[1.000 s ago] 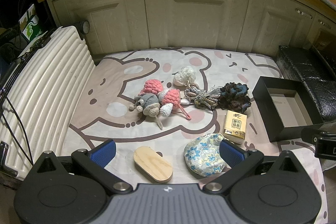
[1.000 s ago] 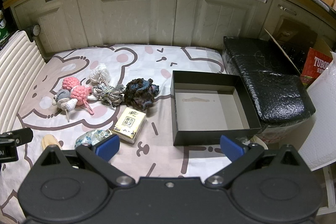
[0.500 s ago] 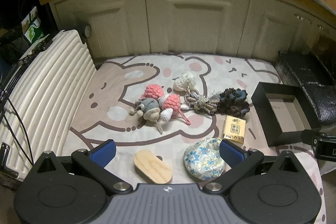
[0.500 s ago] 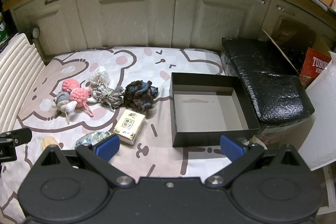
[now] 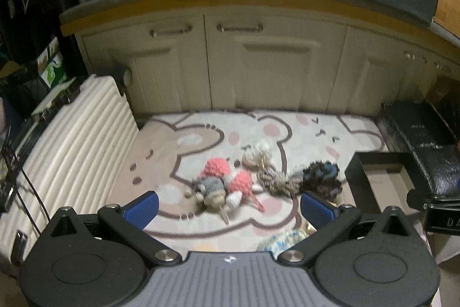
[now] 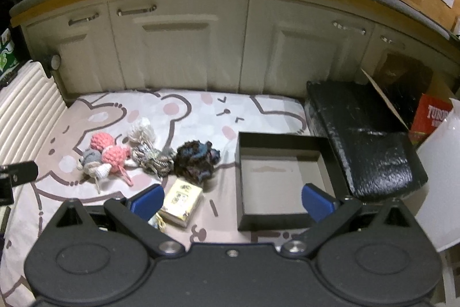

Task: Organize objects
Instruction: 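Move the left tool toward the oval wooden block while the right tool approaches the blue floral pouch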

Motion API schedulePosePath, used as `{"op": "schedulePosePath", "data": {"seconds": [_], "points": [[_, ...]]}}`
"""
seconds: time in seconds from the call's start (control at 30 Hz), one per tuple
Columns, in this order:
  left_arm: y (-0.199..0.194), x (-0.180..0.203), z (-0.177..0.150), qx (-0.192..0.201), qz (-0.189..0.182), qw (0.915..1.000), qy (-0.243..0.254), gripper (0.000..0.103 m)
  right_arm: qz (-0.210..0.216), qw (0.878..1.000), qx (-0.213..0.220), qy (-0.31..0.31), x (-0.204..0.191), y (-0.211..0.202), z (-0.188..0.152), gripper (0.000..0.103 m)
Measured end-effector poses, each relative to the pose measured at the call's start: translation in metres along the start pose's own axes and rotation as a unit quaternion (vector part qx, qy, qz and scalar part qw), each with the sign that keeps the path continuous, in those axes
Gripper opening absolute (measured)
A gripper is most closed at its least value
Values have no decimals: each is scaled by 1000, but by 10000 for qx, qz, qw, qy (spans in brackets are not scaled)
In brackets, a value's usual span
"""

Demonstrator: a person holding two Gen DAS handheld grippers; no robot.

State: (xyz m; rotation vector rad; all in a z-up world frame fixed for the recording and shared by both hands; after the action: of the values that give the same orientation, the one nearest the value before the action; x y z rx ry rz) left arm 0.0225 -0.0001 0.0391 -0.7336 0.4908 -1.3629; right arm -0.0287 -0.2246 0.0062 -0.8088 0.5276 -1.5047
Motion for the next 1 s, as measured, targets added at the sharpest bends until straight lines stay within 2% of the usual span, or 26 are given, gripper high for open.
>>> {"op": "schedulePosePath", "data": {"seconds": [0.13, 0.33, 0.6, 0.67, 0.8, 0.9, 1.0], "points": [[4, 0, 17, 141, 87, 9999, -8, 103, 112, 9999, 122, 18, -3, 2, 20, 103], [26, -3, 31, 98, 236, 9997, -22, 103, 397, 9991, 60, 94, -11, 21, 47, 103], [73, -27, 17, -307, 345, 9989, -45, 103, 712, 9972, -201, 103, -32, 66, 53, 102], [85, -33, 11, -443, 330, 9985, -23, 103, 817, 9962, -302, 82, -38, 79, 49, 94], [101, -41, 2, -539, 305, 9980, 137, 103, 1068, 9929, -484, 191, -46, 100, 39, 91], [113, -45, -2, -642, 490, 9964, 266, 103, 1227, 9903, -632, 176, -51, 115, 31, 81], [126, -50, -6, -853, 619, 9939, 316, 103, 1457, 9855, -861, 141, -54, 131, 24, 60]]}}
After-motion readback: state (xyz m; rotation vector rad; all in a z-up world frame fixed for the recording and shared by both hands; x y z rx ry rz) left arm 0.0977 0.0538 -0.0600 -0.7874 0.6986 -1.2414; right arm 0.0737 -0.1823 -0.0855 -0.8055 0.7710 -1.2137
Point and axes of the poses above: each gripper's, at about its wrist camera, not at the fingertips, and y roughly the way its jaws point, x to its right, z to its top, the point moved 1 cm from there along y, roughly the way its jaws point, and after that the axes turned 12 degrees about -y, right-handed, at the moved point
